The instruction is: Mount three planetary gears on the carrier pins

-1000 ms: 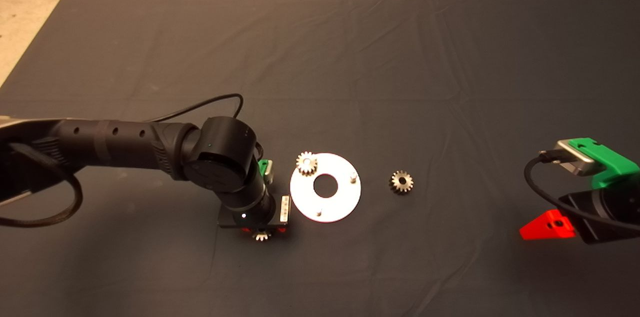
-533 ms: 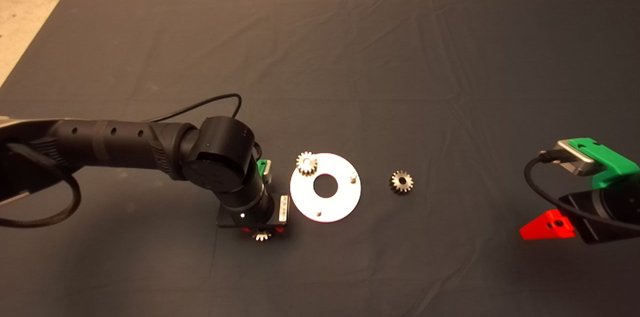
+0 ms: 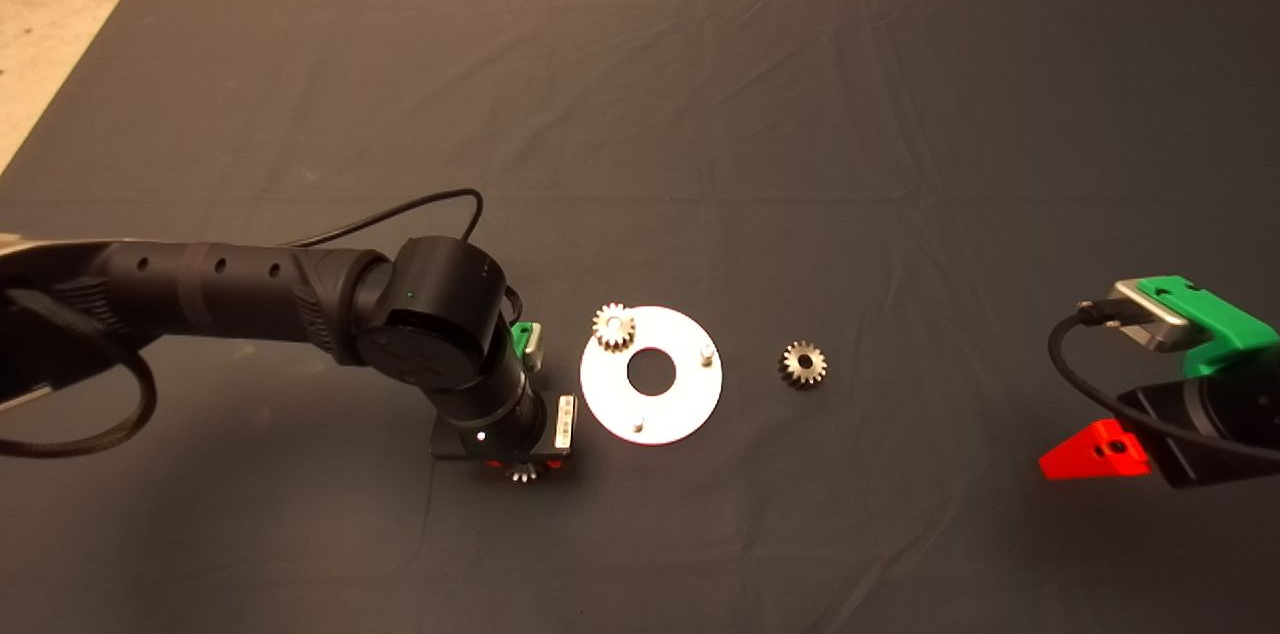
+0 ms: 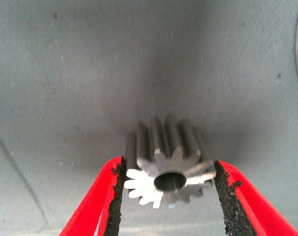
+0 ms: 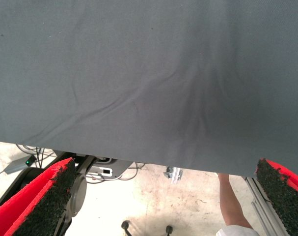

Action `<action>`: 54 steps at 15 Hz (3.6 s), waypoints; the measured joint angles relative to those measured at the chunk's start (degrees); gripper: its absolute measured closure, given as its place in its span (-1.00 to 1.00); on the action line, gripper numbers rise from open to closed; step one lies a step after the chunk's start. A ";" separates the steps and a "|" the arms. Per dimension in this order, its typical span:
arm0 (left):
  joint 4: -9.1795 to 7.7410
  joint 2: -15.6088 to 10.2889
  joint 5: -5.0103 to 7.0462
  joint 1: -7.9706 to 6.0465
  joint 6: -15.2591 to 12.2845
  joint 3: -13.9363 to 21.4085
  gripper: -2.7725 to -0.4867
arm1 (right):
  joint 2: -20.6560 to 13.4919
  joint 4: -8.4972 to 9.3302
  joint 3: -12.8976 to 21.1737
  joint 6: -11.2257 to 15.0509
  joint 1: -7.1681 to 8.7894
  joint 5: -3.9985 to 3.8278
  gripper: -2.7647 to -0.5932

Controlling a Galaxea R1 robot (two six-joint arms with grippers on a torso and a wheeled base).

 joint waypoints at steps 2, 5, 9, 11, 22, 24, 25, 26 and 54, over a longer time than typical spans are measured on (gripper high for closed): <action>0.00 0.00 0.00 0.00 -0.28 0.32 0.37 | 0.00 0.00 0.00 0.00 0.00 0.02 -0.97; 0.01 -0.02 0.00 0.00 -0.32 0.32 0.37 | 0.00 0.00 0.00 0.00 0.00 0.03 -0.97; 0.01 0.00 0.02 0.00 -0.66 0.32 0.37 | 0.00 0.00 0.00 0.00 0.00 0.02 -0.97; 0.01 0.02 0.02 0.00 -0.71 0.32 0.37 | 0.00 0.00 0.00 0.00 0.00 0.02 -0.97; 0.03 0.02 0.02 0.00 -0.78 0.26 0.37 | 0.00 0.00 0.00 0.00 0.00 0.02 -0.97; 0.04 0.02 0.02 0.26 -0.81 0.13 0.39 | 0.00 0.00 0.00 0.00 0.00 0.02 -0.97; 0.04 0.02 0.12 0.50 -0.81 -0.07 0.47 | 0.00 0.00 0.00 0.00 0.00 0.03 -0.97; 0.06 0.02 0.09 0.64 -0.81 -0.23 0.47 | 0.00 0.00 0.00 0.00 0.00 0.03 -0.97; -2.52 0.50 -1.05 0.76 -0.70 -4.16 0.61 | 0.00 0.00 0.00 0.00 0.00 0.05 -0.97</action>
